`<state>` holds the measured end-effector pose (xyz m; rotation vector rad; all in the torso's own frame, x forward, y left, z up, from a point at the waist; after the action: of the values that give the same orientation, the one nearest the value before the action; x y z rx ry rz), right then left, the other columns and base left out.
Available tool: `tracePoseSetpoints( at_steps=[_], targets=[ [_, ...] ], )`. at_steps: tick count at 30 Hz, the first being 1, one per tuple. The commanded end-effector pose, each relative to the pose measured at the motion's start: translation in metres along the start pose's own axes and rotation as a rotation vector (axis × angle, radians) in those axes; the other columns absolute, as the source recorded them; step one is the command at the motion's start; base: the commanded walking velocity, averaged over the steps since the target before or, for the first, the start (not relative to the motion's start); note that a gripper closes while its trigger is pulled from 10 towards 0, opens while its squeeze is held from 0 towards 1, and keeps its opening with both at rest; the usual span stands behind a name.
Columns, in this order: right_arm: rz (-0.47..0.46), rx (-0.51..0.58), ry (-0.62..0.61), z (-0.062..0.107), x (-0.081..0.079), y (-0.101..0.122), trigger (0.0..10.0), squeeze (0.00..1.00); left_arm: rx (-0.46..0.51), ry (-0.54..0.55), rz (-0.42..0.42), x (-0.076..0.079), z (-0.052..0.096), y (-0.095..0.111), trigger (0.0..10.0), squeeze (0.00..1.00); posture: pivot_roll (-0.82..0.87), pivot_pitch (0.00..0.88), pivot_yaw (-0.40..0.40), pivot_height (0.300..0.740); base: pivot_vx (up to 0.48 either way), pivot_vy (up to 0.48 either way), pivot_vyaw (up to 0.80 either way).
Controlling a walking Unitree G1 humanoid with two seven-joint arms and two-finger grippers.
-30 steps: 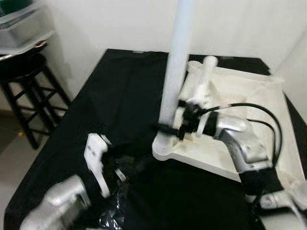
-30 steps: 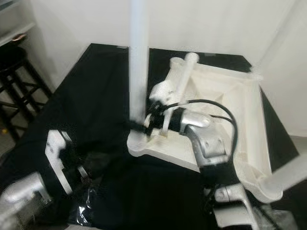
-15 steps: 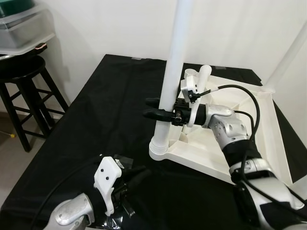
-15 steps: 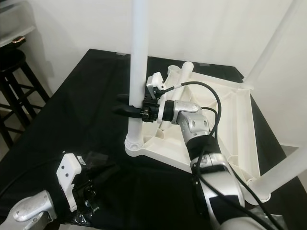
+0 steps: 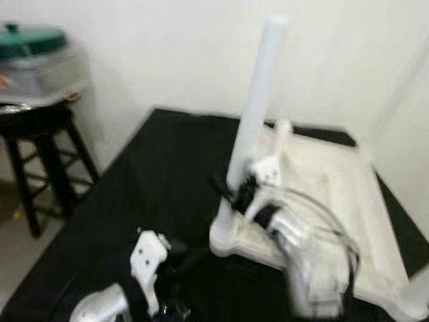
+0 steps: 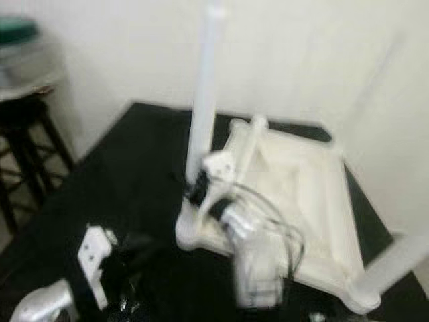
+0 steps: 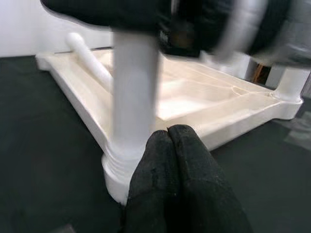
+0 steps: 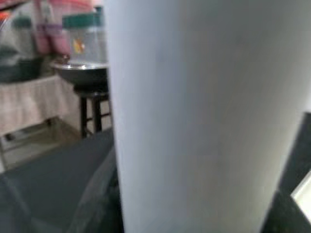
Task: Building children table
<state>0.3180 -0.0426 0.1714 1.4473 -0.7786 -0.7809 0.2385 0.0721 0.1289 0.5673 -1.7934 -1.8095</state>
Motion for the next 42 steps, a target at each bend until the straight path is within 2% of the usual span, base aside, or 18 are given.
tracePoseSetpoints(
  at_steps=[1,3,4,5,7,8,9,10,11,16,17,18,28,30,31,32,41,42],
  targets=[
    [-0.061,-0.214,-0.034,0.003,-0.002,-0.057,0.0,0.0,-0.02,-0.016,0.005,-0.001,-0.003,-0.004,0.0,0.0,-0.08,0.055,0.003,0.74,0.0,0.0,0.0],
    [-0.061,-0.214,-0.034,0.003,-0.002,-0.057,0.0,0.0,-0.02,-0.016,0.005,-0.001,-0.003,-0.004,0.0,0.0,-0.08,0.055,0.003,0.74,0.0,0.0,0.0],
    [-0.042,-0.196,-0.061,-0.005,0.013,-0.051,0.0,0.0,-0.025,-0.021,-0.002,-0.003,-0.006,-0.005,2.7,0.0,-0.06,0.05,-0.004,0.74,0.0,0.0,0.0],
    [-0.03,-0.204,-0.091,-0.009,0.028,-0.052,4.2,0.0,-0.027,-0.009,-0.015,-0.008,-0.01,-0.005,10.0,0.0,-0.06,0.04,-0.006,0.74,0.0,0.0,0.0],
    [-0.03,-0.204,-0.091,-0.009,0.028,-0.052,4.2,0.0,-0.027,-0.009,-0.015,-0.008,-0.01,-0.005,10.0,0.0,-0.06,0.04,-0.006,0.74,0.0,0.0,0.0],
    [-0.041,-0.226,-0.122,-0.008,0.039,-0.055,10.0,0.0,-0.027,0.0,-0.021,-0.012,-0.012,-0.004,10.0,0.0,-0.06,0.039,-0.008,0.74,0.0,0.0,0.0],
    [-0.036,-0.221,-0.099,-0.008,0.044,-0.051,10.0,0.58,-0.032,0.001,-0.019,-0.013,-0.013,-0.006,10.0,0.0,-0.05,0.038,-0.008,0.74,0.0,0.0,0.0],
    [-0.036,-0.221,-0.099,-0.008,0.044,-0.051,10.0,0.58,-0.032,0.001,-0.019,-0.013,-0.013,-0.006,10.0,0.0,-0.05,0.038,-0.008,0.74,0.0,0.0,0.0],
    [-0.045,-0.204,-0.036,-0.011,0.047,-0.045,10.0,1.0,-0.032,0.008,-0.01,-0.015,-0.013,-0.007,10.0,0.0,-0.05,0.029,-0.011,0.74,0.0,0.0,0.0],
    [-0.075,-0.107,0.124,-0.016,0.041,-0.01,10.0,0.91,-0.03,0.002,0.006,-0.016,-0.014,-0.008,10.0,0.0,-0.04,0.026,-0.014,0.74,0.0,0.0,0.0],
    [-0.088,-0.066,0.249,-0.016,0.031,0.003,10.0,0.76,-0.028,-0.005,0.011,-0.016,-0.016,-0.008,10.0,0.0,-0.04,0.023,-0.011,0.74,0.0,0.0,0.0],
    [-0.054,-0.013,0.433,-0.013,0.016,0.017,10.0,0.0,-0.026,-0.009,0.015,-0.017,-0.017,-0.008,10.0,0.0,-0.04,0.019,-0.008,0.74,0.0,0.0,0.0],
    [0.028,0.003,0.881,-0.021,-0.001,0.041,10.0,0.0,-0.013,0.001,0.023,-0.019,-0.022,-0.009,10.0,0.0,0.0,0.012,-0.041,0.74,0.0,0.0,0.0],
    [0.017,-0.004,0.911,-0.027,0.001,0.044,7.9,0.0,-0.009,0.006,0.026,-0.019,-0.023,-0.009,10.0,0.0,0.0,0.01,-0.046,0.74,0.0,0.0,0.0],
    [0.017,-0.004,0.911,-0.027,0.001,0.044,7.9,0.0,-0.009,0.006,0.026,-0.019,-0.023,-0.009,10.0,0.0,0.0,0.01,-0.046,0.74,0.0,0.0,0.0],
    [0.013,-0.011,0.931,-0.027,0.002,0.045,0.0,0.0,-0.007,0.005,0.028,-0.018,-0.023,-0.009,10.0,0.0,0.0,0.012,-0.049,0.74,0.0,0.0,0.0],
    [0.026,-0.009,0.943,-0.022,0.016,0.048,0.0,0.0,0.005,-0.003,0.041,-0.015,-0.025,-0.007,10.0,0.0,-0.01,0.027,-0.053,0.74,0.0,0.0,0.0],
    [0.049,-0.005,0.894,-0.017,0.03,0.045,0.0,0.0,0.012,-0.009,0.049,-0.014,-0.024,-0.005,10.0,0.0,-0.02,0.043,-0.043,0.74,0.0,0.0,0.0]
  ],
)
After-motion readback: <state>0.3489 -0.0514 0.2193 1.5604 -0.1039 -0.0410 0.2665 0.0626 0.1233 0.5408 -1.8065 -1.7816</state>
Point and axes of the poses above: a point about 5 cm out from each wrist's last joint towards the gripper, its own z axis pointing back from the gripper into the wrist, its own y axis along the axis of the wrist's last joint, x = y × z, the point moved 6 cm from there along -z, pointing out of the wrist towards the gripper, and after that the axes turned 1 degree about z, right-handed, at the moved point
